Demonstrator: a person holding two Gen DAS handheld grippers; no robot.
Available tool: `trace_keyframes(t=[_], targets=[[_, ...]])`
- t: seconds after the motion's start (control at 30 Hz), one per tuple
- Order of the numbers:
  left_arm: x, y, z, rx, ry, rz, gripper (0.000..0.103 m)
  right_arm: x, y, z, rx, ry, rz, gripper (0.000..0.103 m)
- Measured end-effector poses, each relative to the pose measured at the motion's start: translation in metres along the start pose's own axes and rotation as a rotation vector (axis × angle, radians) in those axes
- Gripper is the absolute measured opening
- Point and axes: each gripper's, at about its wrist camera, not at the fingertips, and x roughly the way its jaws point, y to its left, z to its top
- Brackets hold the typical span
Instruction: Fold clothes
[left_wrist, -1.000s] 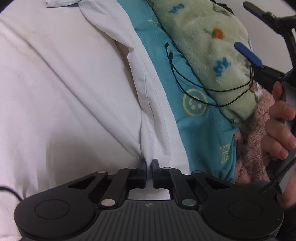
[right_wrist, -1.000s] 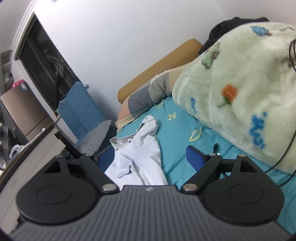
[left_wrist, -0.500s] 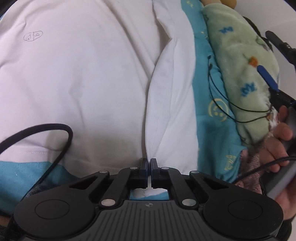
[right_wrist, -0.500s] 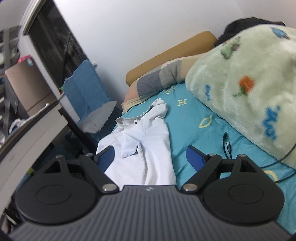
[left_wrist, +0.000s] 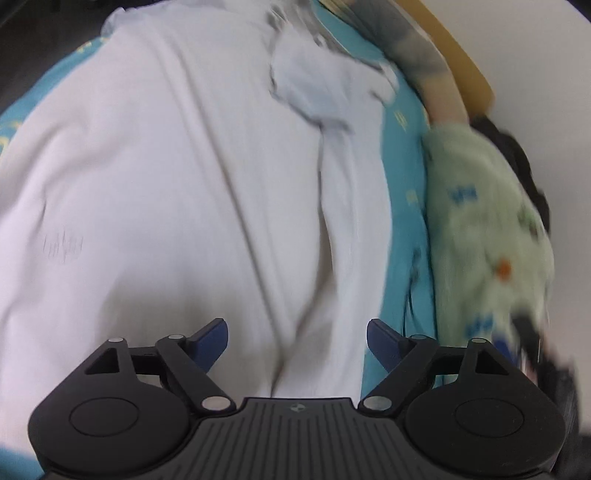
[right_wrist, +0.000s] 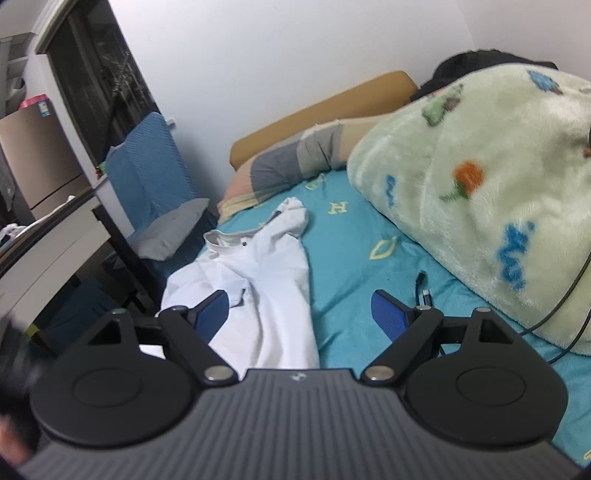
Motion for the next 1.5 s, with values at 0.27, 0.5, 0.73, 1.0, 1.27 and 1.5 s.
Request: trace_keyframes(t=[0.27, 0.5, 0.73, 1.0, 1.27, 1.5], targets=[[0.09, -0.018, 0.098, -0.128, -0.152, -0.122, 0.084, 0.044, -0.004, -0.008, 0.002, 0.074, 0.034, 0.086], [0.129, -0.028, 0.12, -0.109, -0.349, -0.058, 0.048, 0.095, -0.01, -0.021, 0.002, 0.124, 0.029, 0.086], [0.132, -0.023, 0.155, 0.081, -0.473, 0.159, 0.012, 0.125, -0.02, -0.027, 0.023, 0.138, 0.045, 0.086], [0.089, -0.038, 0.12, 0.346, -0.486, 0.203, 0.081, 0.121, -0.006, -0.028, -0.087, 0.082, 0.073, 0.085], [-0.02, -0.088, 0.018, 0.601, -0.524, 0.211, 0.103, 0.09, -0.001, -0.021, -0.12, 0.005, 0.076, 0.085], [-0.099, -0.095, -0.091, 0.673, -0.605, 0.197, 0.103, 0.049, -0.004, -0.022, -0.099, -0.026, 0.062, 0.085]])
